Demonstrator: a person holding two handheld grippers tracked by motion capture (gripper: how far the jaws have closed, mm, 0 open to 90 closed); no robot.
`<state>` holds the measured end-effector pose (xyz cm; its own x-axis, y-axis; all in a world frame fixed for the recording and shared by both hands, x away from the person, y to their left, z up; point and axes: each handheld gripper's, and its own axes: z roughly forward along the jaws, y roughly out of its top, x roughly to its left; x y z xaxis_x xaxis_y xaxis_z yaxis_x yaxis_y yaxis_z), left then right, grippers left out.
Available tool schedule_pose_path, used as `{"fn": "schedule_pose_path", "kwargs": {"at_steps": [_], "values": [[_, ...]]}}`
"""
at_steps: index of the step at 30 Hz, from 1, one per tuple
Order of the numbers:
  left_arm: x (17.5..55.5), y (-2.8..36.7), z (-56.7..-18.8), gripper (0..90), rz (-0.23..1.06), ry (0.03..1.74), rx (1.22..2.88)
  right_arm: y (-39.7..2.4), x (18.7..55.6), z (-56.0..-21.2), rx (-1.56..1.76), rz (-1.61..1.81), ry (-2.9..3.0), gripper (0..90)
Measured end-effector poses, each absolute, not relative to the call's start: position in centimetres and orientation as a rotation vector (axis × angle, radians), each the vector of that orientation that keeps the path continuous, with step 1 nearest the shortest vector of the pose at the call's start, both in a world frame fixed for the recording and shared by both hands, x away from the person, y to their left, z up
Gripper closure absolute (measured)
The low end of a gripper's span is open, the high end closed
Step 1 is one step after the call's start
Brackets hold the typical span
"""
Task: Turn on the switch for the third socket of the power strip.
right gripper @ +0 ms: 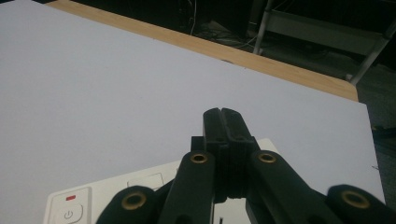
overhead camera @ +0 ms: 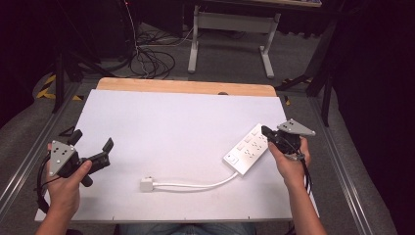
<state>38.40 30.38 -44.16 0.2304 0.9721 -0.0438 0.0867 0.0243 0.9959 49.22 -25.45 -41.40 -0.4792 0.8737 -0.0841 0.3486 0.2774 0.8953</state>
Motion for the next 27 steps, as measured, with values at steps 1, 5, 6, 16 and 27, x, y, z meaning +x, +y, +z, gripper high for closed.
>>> {"fn": "schedule_pose_path", "kwargs": {"at_steps": [1, 5, 6, 16, 27], "values": [[38.4, 30.4, -44.2, 0.7, 0.968, 1.11, 1.345, -25.4, 49.3, -41.4, 1.098, 1.158, 1.967, 90.0], [38.4, 30.4, -44.2, 0.7, 0.969, 1.107, 1.348, -25.5, 49.6, -41.6, 1.107, 1.144, 1.972, 90.0], [38.4, 30.3, -44.2, 0.7, 0.97, 1.107, 1.347, -25.5, 49.6, -41.6, 1.107, 1.144, 1.972, 90.0], [38.4, 30.3, -44.2, 0.7, 0.971, 1.106, 1.348, -25.5, 50.2, -41.7, 1.124, 1.127, 1.984, 90.0], [38.4, 30.4, -44.2, 0.8, 0.971, 1.107, 1.349, -25.1, 51.0, -41.9, 1.124, 1.103, 1.998, 90.0]]}}
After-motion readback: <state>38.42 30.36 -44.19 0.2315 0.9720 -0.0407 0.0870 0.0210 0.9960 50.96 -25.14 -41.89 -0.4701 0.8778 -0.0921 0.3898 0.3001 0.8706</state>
